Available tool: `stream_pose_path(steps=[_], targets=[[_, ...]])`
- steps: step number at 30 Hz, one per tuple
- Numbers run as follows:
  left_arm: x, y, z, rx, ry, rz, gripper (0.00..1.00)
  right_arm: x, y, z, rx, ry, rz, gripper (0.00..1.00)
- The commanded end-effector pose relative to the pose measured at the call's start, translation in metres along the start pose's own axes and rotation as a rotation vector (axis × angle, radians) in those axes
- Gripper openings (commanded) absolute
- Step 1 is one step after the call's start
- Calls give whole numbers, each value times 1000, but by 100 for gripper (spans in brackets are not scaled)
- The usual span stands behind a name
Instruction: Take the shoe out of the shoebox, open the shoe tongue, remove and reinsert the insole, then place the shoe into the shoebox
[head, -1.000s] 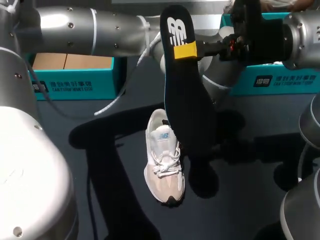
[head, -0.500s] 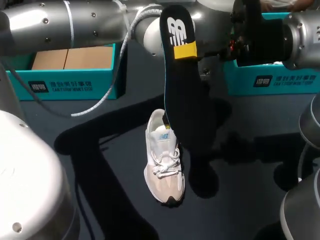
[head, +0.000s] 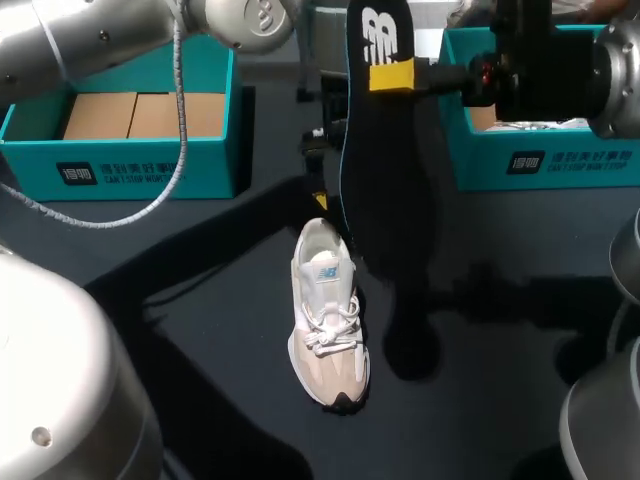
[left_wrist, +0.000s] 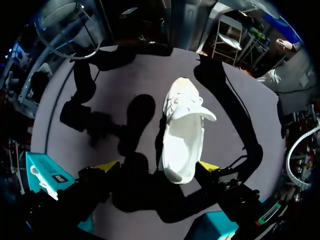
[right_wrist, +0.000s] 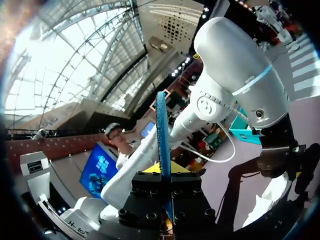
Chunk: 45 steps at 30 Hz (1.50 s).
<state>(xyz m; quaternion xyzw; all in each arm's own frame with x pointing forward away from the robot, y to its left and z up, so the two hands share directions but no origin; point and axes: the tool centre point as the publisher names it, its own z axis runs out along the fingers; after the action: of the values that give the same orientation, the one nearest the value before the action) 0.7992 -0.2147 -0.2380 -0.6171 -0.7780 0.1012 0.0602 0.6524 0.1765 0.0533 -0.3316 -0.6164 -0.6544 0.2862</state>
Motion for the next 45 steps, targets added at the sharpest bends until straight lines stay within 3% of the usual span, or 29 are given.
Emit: stream_pose_path(steps=[1,10,17,25,29,45], targets=[[35,-3,-27,-18,-351,14,100,-6,-26,-47,-98,-9,48,0],[62,-13,-68,1,-597,92,100,-74,-2,-68,-133,50,277,0],[77,-18,-88,-5,-735,124,100,-111,17,-85,-143,23,398,0],[90,-27,-106,3,-853,153,100,-155,33,-84,-154,8,579,0],[92,-33,-114,8,-910,156,100,-173,36,-69,-224,-18,704,0],[92,-38,-119,15,-885,171,100,-173,36,-69,-224,-18,704,0]])
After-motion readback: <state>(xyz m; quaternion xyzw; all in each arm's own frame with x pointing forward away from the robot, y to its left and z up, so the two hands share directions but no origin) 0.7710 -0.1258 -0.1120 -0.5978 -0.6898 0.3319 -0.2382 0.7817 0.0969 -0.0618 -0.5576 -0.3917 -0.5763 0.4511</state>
